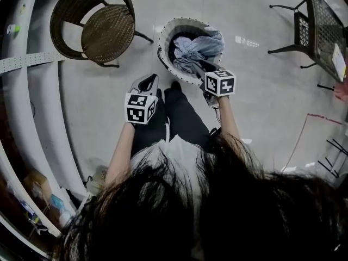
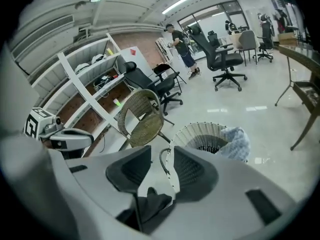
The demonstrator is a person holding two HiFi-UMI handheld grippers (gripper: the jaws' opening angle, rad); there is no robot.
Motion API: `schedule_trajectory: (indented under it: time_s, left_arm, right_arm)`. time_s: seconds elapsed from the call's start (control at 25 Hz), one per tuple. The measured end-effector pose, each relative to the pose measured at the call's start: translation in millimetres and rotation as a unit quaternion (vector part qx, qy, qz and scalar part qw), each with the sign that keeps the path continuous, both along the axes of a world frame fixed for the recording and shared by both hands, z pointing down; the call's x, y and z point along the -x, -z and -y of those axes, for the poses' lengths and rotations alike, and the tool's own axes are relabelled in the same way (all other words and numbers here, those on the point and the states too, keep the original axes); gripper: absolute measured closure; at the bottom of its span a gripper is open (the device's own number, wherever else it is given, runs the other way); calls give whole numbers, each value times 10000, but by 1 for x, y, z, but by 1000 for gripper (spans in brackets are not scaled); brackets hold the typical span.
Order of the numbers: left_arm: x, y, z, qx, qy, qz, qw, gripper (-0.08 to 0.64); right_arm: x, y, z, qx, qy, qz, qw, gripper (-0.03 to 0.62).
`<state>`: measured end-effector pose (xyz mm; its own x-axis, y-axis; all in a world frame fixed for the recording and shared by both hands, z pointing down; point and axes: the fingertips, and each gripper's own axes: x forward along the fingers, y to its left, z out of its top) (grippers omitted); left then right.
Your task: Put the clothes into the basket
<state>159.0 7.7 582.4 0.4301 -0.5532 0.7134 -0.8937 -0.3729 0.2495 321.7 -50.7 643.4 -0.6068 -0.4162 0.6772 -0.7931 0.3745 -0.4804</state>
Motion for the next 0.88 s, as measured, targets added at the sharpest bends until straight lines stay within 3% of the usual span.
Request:
schedule_trajectory:
  time_s: [0.44, 0.88]
  left_arm:
    - [24, 28, -56, 38, 396, -103, 9992, 538]
    - [127, 83, -89, -702, 1407, -164, 9874, 538]
  right_arm:
    - [77, 77, -8, -474, 718, 454, 9953, 442]
    - [177, 134, -68, -720, 1302, 718, 9863, 460]
